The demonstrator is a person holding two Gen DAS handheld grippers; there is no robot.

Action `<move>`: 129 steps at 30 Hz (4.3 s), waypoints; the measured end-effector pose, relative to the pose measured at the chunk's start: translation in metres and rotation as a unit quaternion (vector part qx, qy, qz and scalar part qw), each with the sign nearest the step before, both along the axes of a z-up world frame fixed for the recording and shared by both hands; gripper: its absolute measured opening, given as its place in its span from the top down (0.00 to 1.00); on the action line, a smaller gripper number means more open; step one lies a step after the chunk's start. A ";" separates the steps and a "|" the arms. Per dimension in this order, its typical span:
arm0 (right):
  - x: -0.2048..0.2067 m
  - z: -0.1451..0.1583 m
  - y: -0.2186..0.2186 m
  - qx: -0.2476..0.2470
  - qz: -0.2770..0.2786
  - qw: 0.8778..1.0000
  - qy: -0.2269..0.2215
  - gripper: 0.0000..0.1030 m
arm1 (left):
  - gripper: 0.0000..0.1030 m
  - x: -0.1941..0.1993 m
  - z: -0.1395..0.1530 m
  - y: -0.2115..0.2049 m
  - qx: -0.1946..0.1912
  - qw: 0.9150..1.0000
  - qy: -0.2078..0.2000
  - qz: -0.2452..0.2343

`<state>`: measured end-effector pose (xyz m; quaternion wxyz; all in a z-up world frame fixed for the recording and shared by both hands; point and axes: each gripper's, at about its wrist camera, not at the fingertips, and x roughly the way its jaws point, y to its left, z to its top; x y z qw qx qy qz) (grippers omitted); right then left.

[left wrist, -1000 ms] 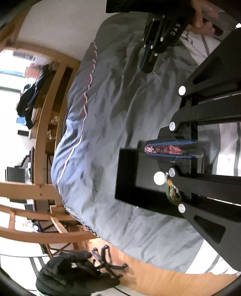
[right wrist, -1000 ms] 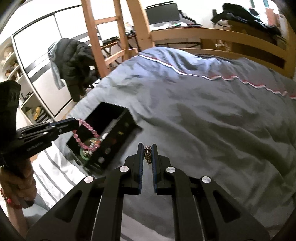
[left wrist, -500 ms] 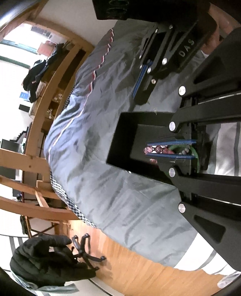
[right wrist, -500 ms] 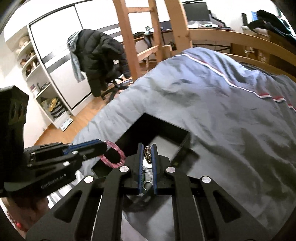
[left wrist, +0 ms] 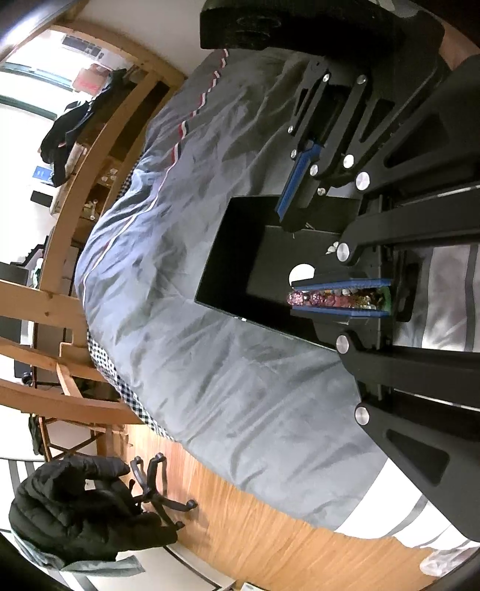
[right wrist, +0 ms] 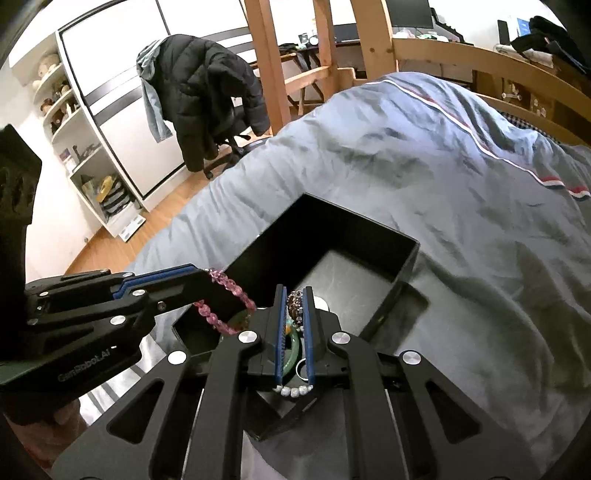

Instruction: Organize jewelry

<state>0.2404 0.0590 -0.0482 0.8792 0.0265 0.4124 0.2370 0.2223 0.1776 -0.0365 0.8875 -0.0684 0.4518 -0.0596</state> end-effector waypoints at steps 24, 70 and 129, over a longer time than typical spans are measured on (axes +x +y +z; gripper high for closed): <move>-0.028 0.036 -0.021 -0.010 -0.072 0.997 -0.002 0.10 | 0.18 -0.027 0.054 0.020 0.017 0.991 -0.115 0.065; -0.176 0.108 -0.081 -0.055 -0.087 0.994 -0.025 0.09 | 0.18 -0.171 0.093 -0.016 0.173 0.984 -0.048 0.020; -0.188 0.095 -0.061 -0.052 -0.080 0.995 -0.013 0.09 | 0.16 -0.161 0.089 -0.032 0.172 0.984 -0.035 -0.016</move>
